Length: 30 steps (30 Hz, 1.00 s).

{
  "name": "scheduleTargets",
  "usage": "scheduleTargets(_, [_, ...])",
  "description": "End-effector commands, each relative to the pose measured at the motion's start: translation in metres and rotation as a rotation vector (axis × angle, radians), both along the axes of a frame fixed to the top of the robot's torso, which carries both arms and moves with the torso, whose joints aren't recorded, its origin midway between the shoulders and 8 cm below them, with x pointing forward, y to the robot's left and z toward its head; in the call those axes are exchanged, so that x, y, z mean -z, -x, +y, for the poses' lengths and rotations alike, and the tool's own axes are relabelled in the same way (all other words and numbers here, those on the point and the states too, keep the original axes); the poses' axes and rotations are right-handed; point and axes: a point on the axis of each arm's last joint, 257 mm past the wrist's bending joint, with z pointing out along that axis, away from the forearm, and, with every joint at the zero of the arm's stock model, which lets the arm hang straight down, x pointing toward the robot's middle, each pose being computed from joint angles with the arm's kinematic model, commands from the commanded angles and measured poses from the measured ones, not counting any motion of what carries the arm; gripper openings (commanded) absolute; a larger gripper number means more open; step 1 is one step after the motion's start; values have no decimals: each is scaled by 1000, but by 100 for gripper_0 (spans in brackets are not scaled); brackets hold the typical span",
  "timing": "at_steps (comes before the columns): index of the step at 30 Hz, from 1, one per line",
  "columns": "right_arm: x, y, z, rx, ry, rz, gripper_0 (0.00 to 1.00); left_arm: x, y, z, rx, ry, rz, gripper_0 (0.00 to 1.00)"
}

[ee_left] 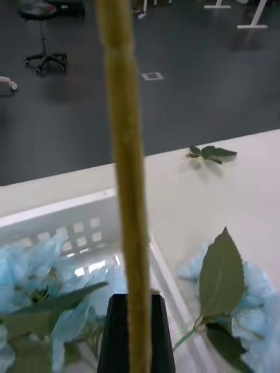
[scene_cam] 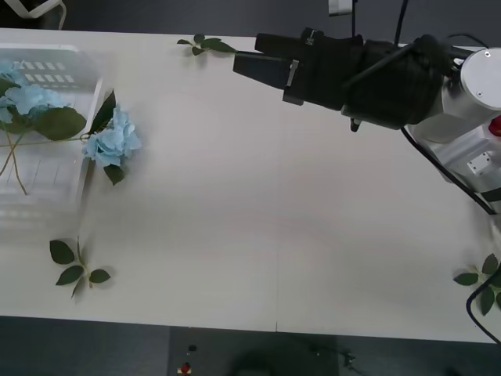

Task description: Put the red flowers into the right box and the blue flowers into the left box

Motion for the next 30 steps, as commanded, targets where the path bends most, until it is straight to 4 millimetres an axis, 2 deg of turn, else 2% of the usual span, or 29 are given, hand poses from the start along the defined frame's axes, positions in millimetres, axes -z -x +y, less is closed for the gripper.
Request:
scheduleTargets(1, [5,-20,-25,36,98,-2,100,0,18,9,7,-88,20,0])
scheduleTargets(4, [20,-34,-48,68,173,17,100,8,30,6,19,-110,30,0])
scheduleTargets(6, [32,-44,-73,103,251,26,100,14,39,0,32,-133,34,0])
scheduleTargets(10, [43,-48,-104,133,357,24,100,22,52,-2,27,-162,34,0])
scheduleTargets(13, [45,-35,-119,110,411,35,100,27,64,4,17,-190,40,0])
scheduleTargets(18, [41,4,-132,44,436,46,100,28,77,19,-13,-208,46,0])
scheduleTargets(23, [37,38,-142,-8,437,5,100,23,75,39,-57,-193,40,0])
scheduleTargets(30, [40,68,-160,-60,450,-38,100,20,72,53,-91,-173,35,0])
